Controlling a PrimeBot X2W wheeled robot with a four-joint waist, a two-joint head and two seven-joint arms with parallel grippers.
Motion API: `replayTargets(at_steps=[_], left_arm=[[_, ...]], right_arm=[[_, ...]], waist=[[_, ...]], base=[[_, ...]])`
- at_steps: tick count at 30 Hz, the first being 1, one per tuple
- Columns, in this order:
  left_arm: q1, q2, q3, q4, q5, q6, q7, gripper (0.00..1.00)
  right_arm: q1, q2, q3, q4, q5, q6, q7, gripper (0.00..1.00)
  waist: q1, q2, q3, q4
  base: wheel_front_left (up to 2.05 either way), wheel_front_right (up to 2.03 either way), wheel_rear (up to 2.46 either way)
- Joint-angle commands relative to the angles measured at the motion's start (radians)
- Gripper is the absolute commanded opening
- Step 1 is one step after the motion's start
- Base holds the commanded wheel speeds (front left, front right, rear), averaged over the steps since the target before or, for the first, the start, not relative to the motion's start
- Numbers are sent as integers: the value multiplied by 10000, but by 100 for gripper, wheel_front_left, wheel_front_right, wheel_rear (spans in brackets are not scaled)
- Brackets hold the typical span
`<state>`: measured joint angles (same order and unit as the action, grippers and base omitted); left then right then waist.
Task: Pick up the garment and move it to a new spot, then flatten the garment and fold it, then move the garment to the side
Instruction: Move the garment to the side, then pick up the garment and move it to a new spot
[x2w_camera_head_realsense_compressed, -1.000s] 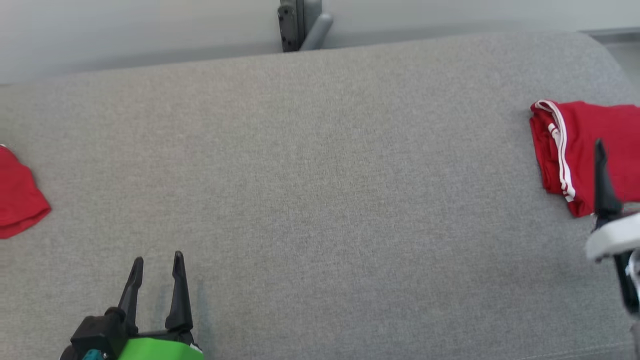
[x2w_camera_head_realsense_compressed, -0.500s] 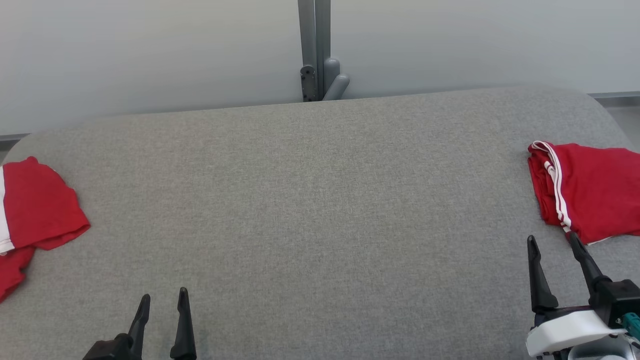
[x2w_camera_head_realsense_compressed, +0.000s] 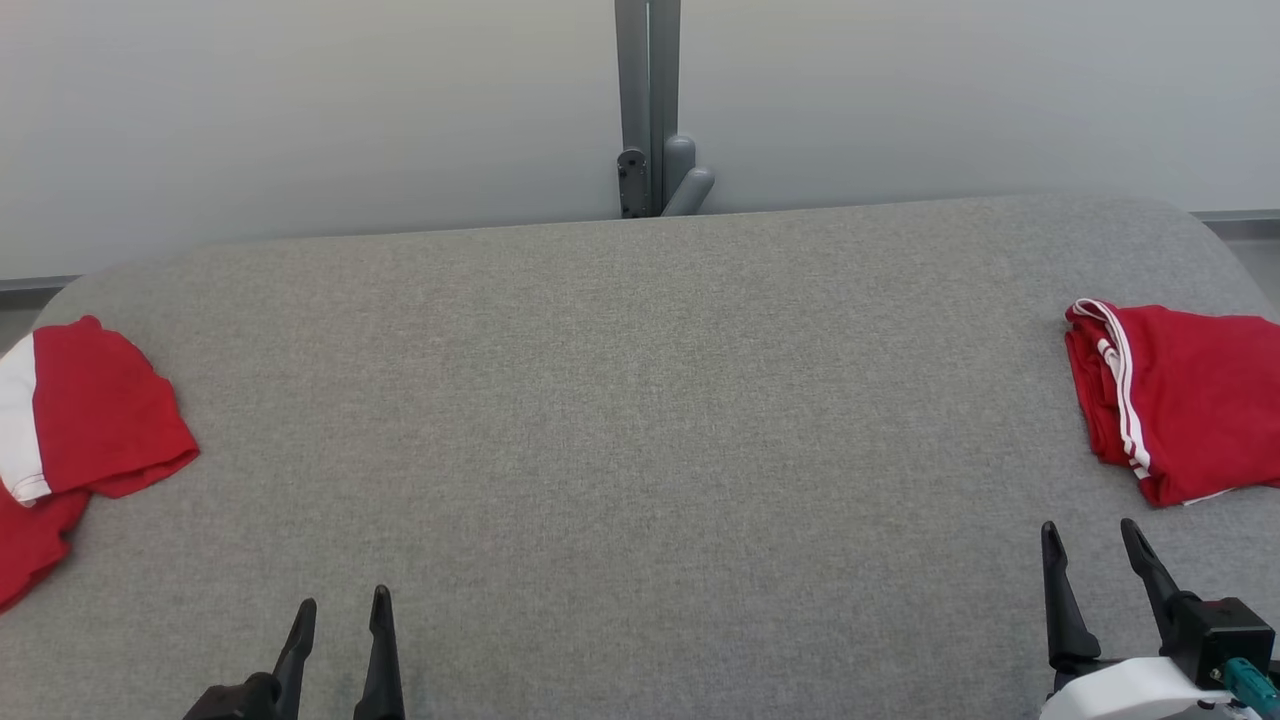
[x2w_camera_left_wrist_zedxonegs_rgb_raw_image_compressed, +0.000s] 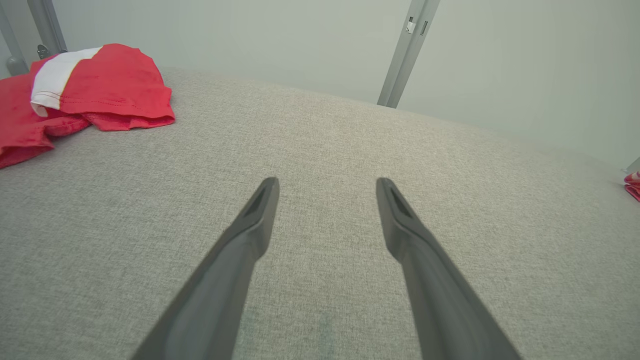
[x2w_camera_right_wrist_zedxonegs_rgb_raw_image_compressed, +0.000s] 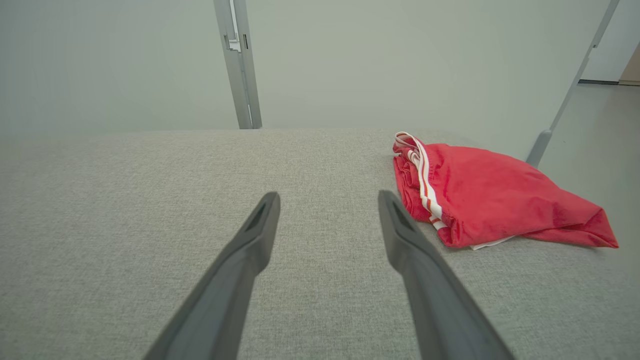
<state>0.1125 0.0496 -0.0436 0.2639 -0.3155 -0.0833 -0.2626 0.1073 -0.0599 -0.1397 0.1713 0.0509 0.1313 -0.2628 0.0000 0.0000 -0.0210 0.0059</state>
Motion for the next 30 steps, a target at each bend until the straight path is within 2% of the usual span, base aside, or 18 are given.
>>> replayTargets(at_steps=[1,18,24,30], left_arm=[[-65,25,-17,21,-6,0,-26,100],[-162,25,-15,6,83,-63,-26,100],[-158,25,11,-25,136,-47,-26,100],[-103,27,69,-3,176,-33,-25,100]], right_arm=[[-13,17,19,29,43,-11,-25,100],[61,77,34,-60,-4,-11,-25,100],[118,80,86,-26,89,-11,-25,100],[159,82,155,3,227,-11,-25,100]], waist=[[0,0,8,-6],[0,0,26,200],[0,0,-10,803],[0,0,-91,1845]], base=[[0,0,0],[0,0,0],[0,0,0],[0,0,0]])
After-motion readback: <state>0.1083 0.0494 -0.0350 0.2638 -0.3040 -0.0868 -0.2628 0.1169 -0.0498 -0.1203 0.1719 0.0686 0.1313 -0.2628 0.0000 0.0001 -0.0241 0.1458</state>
